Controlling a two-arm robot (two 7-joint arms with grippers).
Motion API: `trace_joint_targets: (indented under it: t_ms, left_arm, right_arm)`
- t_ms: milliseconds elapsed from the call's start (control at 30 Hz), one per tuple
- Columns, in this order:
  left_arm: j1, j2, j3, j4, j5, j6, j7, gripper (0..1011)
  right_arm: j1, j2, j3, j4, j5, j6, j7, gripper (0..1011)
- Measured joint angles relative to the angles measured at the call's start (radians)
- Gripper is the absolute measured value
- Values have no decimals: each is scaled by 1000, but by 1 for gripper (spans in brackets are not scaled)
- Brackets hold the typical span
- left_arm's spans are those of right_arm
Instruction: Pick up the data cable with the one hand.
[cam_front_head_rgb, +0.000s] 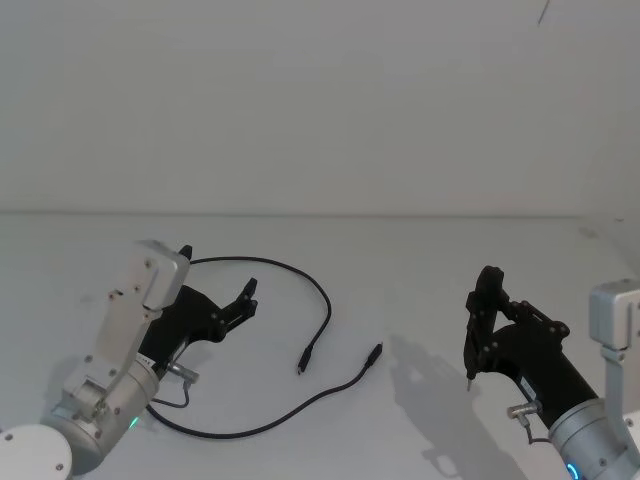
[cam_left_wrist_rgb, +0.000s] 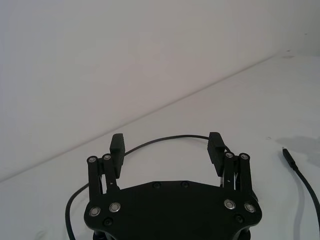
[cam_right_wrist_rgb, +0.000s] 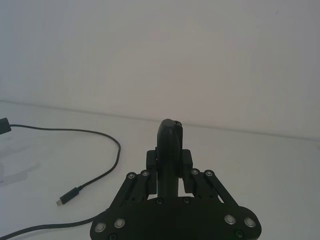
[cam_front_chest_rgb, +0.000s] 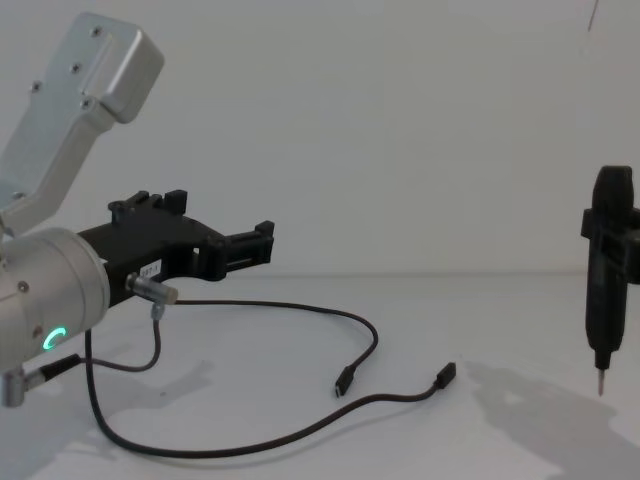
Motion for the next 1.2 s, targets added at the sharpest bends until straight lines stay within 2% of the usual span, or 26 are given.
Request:
trace_joint_targets:
  t_ms: [633, 933, 1200]
  left_arm:
    - [0, -2, 0, 1, 1, -3, -4, 1002]
    - [-11, 6, -1, 9, -36, -6, -70, 1002]
    - [-24, 24, -4, 14, -100, 5, -181, 1002]
  right_arm:
    - [0, 0, 0, 0, 0, 0, 0, 279]
    - [0, 0, 0, 0, 0, 0, -1, 279]
    - [0, 0, 0, 0, 0, 0, -1, 279]
